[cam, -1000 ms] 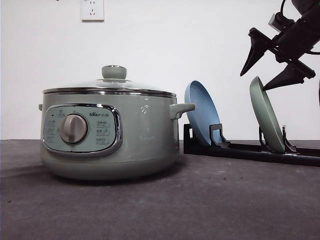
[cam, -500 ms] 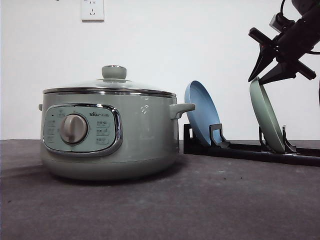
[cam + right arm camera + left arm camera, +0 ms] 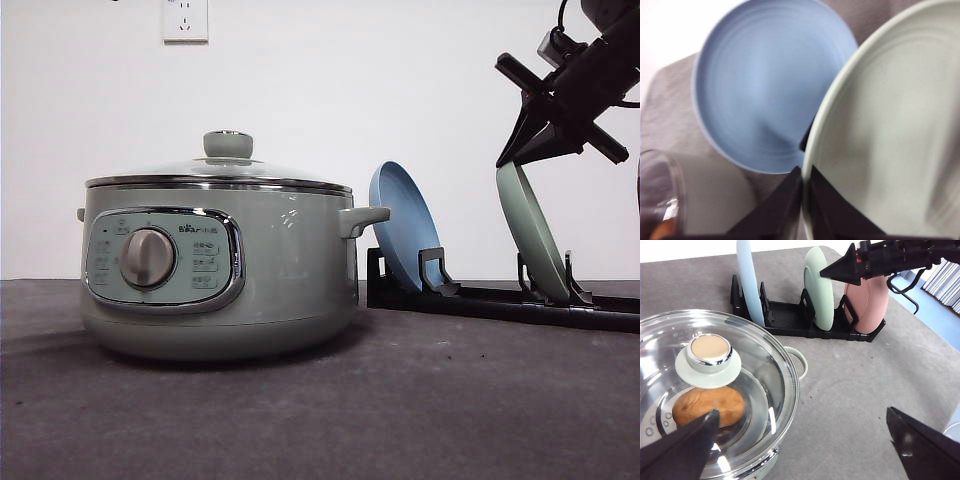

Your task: Transfer potato from steamer to green plate

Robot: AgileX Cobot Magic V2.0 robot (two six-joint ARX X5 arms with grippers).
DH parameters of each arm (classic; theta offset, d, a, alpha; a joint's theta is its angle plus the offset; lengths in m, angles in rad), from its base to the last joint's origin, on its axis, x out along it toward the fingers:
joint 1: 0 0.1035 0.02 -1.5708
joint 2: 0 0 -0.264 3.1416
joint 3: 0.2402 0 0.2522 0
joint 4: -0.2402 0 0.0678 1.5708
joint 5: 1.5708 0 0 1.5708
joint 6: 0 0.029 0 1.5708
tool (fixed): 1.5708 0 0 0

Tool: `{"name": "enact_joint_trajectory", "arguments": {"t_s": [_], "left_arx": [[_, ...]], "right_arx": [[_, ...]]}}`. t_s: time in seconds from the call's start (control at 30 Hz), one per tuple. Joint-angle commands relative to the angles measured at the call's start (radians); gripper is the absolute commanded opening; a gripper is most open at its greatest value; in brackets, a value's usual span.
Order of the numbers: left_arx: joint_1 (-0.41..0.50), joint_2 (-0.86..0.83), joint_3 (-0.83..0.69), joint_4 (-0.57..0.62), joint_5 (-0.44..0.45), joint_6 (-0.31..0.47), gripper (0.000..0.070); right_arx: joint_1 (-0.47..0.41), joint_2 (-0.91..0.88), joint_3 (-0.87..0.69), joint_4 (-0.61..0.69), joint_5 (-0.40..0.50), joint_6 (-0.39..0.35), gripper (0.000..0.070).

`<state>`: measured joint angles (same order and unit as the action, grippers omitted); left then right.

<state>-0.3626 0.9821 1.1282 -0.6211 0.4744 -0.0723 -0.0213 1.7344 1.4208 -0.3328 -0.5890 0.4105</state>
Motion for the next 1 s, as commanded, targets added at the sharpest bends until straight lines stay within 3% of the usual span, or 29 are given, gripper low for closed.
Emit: {"name": "enact_joint_trajectory", "arguments": {"t_s": [0.0,0.37,0.53,0.77,0.97], "left_arx": [[-0.004,0.005,0.024,0.007,0.005,0.005,0.0700],[-0.004,0.002,0.024,0.007,0.005,0.005,0.0700],[-0.004,0.002,0.024,-0.016,0.005,0.011,0.0700],[-0.004,0.002,0.024,-0.019,0.005,0.013,0.0700],[-0.004,0.002,0.024,-0.021,0.005,0.012,0.0700]], "right_arx": [[-0.002,-0.016,0.032,0.007,-0.026,0.027,0.0005],[0.007,-0.282,0.033,-0.056,-0.124,0.020,0.0005],[0.018,-0.431,0.033,-0.204,-0.137,-0.086,0.0005],[0.120,-0.617,0.032,-0.502,0.029,-0.339,0.0005],[0.268,-0.723,0.031,-0.704,0.192,-0.420,0.0005]]}}
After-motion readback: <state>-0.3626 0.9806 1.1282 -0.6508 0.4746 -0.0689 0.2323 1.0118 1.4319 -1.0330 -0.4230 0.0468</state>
